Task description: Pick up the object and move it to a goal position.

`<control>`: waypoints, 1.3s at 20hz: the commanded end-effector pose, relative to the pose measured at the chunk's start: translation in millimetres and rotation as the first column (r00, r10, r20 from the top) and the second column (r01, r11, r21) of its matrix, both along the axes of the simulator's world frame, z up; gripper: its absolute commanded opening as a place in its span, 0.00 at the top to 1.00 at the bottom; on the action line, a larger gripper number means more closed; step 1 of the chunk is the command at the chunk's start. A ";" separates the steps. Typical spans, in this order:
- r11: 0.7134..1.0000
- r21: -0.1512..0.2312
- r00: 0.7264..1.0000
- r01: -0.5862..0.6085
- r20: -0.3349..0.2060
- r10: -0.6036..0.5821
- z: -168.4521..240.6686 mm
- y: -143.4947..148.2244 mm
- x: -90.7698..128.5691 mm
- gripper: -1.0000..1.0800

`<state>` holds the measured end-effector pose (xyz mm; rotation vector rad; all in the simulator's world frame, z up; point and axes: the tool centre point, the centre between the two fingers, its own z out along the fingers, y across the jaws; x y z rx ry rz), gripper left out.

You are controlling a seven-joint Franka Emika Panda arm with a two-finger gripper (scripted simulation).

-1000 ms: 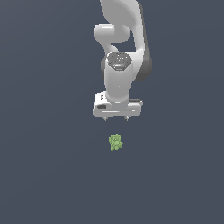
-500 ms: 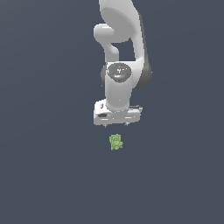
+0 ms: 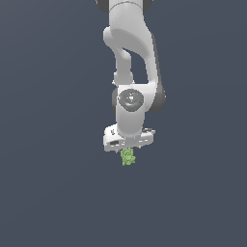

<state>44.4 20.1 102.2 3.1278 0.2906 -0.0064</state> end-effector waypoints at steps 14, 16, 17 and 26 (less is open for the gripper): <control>1.000 0.001 1.000 -0.024 0.003 0.024 -28.9 -0.2 6.5 0.04; 1.000 0.001 1.000 -0.024 0.003 0.024 -40.4 -0.3 6.3 0.04; 1.000 0.001 1.000 -0.025 0.004 0.025 -45.7 -0.1 6.1 0.04; 1.000 0.001 1.000 -0.025 0.004 0.025 -61.7 -0.3 7.6 1.00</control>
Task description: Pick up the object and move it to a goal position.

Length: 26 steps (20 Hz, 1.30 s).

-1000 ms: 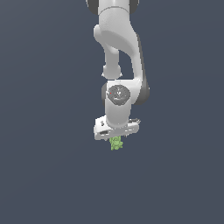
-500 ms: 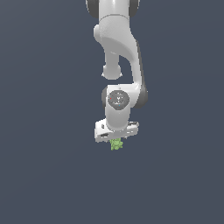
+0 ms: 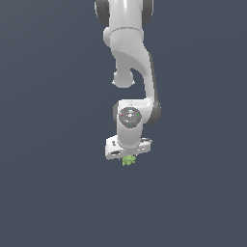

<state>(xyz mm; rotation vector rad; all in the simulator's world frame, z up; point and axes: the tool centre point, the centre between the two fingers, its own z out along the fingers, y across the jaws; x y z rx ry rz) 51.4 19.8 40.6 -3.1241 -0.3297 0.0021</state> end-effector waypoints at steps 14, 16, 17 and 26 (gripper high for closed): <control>1.000 0.000 1.000 0.000 0.001 0.000 3.3 0.4 -0.7 1.00; 1.000 0.000 1.000 0.000 0.001 0.000 7.4 0.9 -2.5 1.00; 1.000 0.000 1.000 0.000 0.001 0.000 10.2 1.2 -3.6 1.00; 1.000 0.000 1.000 0.000 0.001 0.000 55.0 6.6 -22.0 1.00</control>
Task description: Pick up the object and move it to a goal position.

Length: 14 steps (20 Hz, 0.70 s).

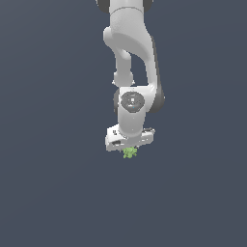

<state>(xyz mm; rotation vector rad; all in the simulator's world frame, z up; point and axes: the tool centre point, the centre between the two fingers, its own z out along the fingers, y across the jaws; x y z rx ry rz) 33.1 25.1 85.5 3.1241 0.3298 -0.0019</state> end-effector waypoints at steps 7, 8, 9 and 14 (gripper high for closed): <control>1.000 -0.001 1.000 -0.001 0.001 0.001 70.2 8.5 -28.2 1.00; 1.000 -0.001 1.000 -0.001 0.001 0.001 79.6 9.6 -32.0 1.00; 1.000 -0.001 1.000 -0.001 0.001 0.001 89.1 10.7 -35.8 1.00; 1.000 -0.001 1.000 -0.001 0.001 0.001 138.7 16.5 -55.5 1.00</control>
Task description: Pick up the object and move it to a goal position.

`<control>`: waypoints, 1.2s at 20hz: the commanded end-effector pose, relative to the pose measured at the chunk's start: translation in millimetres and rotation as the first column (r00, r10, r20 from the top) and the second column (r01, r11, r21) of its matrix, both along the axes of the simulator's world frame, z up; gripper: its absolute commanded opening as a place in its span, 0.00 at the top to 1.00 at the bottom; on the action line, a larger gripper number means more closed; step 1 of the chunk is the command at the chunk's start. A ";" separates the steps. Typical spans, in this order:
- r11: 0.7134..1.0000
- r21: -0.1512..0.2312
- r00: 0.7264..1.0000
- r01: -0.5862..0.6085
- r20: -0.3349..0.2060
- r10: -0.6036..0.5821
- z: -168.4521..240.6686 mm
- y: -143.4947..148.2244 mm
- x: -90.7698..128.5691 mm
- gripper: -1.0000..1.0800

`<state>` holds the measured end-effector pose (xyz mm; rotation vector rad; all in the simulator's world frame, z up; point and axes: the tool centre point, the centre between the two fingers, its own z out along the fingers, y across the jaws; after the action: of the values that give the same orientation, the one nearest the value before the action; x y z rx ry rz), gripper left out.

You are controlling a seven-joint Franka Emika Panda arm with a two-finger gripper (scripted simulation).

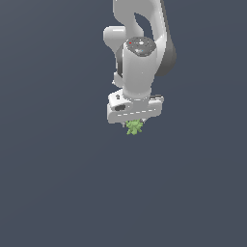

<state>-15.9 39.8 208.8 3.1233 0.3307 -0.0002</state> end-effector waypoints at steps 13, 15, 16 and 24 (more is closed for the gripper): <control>1.000 0.000 1.000 0.000 0.000 0.000 160.1 18.8 -61.5 1.00; 1.000 0.000 1.000 0.000 0.000 0.000 180.6 21.2 -68.9 1.00; 1.000 0.000 1.000 0.000 0.000 0.000 190.3 22.4 -72.3 1.00; 1.000 0.000 1.000 0.000 0.000 0.000 250.6 29.7 -92.3 1.00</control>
<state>-104.7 68.5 450.0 3.1233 0.3312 0.0024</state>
